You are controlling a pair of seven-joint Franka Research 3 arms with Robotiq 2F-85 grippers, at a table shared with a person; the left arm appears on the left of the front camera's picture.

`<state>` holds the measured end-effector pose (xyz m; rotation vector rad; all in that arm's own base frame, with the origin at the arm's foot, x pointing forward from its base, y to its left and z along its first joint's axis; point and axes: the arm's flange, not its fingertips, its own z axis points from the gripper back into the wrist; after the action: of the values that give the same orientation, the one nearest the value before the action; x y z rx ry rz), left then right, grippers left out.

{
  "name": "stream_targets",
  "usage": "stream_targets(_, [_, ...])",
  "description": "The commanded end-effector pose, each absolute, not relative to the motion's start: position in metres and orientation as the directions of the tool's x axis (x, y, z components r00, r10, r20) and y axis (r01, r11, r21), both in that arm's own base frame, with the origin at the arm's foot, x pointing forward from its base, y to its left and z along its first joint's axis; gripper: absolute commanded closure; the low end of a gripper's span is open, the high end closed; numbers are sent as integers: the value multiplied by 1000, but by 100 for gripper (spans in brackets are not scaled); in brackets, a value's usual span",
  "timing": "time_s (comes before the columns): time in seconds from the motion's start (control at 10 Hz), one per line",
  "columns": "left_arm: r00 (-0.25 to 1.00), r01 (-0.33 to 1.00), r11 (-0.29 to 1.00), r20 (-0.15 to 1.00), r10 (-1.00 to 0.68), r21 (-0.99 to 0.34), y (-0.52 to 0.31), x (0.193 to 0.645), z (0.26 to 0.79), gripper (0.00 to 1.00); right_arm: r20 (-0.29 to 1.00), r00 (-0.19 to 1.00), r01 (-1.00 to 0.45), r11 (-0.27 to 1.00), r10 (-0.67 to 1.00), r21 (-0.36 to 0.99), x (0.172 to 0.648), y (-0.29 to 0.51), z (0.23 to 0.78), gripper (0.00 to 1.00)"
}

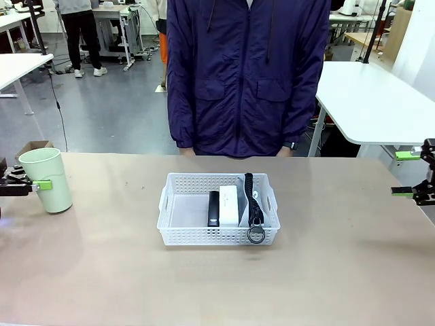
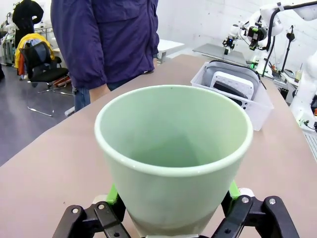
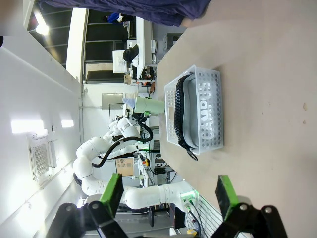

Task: Efficiently arrange items inside the basket to fit them all.
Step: Pick up the Reusable plastic cup and place it inside the Organizing basket.

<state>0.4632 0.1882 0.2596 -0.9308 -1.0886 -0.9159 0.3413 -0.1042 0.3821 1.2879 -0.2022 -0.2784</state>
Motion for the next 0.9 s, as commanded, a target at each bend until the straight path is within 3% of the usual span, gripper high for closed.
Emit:
stream_targets(0.0, [220,927,336,968,-121,-169,191,464,265,62,-3,948,84,242,-317,967,341,-104,387,0])
stream_targets(0.1, [216,927,338,969,-124,-163,191,462,267,100,-3,948,84,242,-317,967,341,-104,387,0])
stream_targets(0.3, [197,931,334,973,-120,-147,188,454,284,100,-3,948,84,242,-317,967,341,-104,387,0])
stream_targets(0.4, [174,931,347,974,-142,-116,183,448,309,69,-3,948,84,242,-317,967,341,-104,387,0])
stream_targets(0.5, [174,927,361,971,-161,-107,176,440,347,69,-3,948,84,242,-317,967,341,-104,387,0])
stream_targets(0.6, [187,938,325,968,-168,-125,165,430,391,100,-3,948,84,242,-317,967,341,-104,387,0])
stream_targets(0.7, [211,932,334,960,-184,-141,155,419,424,69,-3,948,84,242,-317,967,341,-104,387,0])
stream_targets(0.8, [255,935,301,947,-197,-189,145,408,450,100,-3,948,84,242,-317,967,341,-104,387,0])
